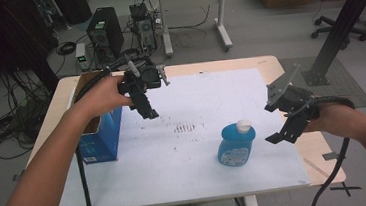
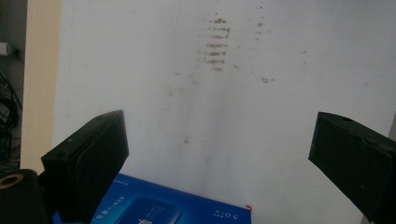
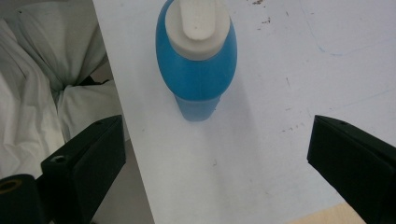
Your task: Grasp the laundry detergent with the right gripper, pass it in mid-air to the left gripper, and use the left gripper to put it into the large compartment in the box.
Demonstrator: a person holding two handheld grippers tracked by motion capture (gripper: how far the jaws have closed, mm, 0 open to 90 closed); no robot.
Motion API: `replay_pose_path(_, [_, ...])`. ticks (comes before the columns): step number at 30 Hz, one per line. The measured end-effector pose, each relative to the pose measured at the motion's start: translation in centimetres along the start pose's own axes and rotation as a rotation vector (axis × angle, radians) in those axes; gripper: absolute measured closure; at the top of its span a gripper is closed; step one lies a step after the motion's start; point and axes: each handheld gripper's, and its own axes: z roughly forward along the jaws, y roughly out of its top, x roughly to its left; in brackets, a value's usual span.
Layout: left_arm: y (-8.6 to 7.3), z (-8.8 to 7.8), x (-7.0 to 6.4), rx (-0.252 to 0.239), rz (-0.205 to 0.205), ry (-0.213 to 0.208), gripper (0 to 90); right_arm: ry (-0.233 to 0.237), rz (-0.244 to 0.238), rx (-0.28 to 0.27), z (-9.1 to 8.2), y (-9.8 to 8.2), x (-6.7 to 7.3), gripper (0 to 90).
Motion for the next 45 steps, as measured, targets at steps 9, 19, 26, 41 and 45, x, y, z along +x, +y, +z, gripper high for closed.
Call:
replay_pose_path(9, [0.0, 0.0, 0.1, 0.003, 0.002, 0.001, 5.0, 0.000, -0.003, -0.005, 0.0, -0.1, -0.1, 4.1])
replay_pose_path(19, [0.0, 0.0, 0.2, 0.001, -0.004, 0.000, 5.0, 0.002, 0.001, -0.014, 0.2, -0.5, -0.3, 4.0])
replay_pose_path(26, [0.0, 0.1, 0.2, 0.002, -0.005, 0.001, 5.0, 0.001, -0.005, -0.026, 0.3, -0.6, -0.4, 3.9])
replay_pose_path(41, [0.1, 0.2, 0.3, -0.001, -0.010, 0.002, 5.0, 0.004, -0.001, -0.062, 1.1, -1.3, -0.4, 3.7])
replay_pose_path(45, [0.1, 0.3, 0.2, 0.000, -0.013, 0.001, 5.0, 0.007, -0.002, -0.071, 1.5, -1.6, -0.5, 3.6])
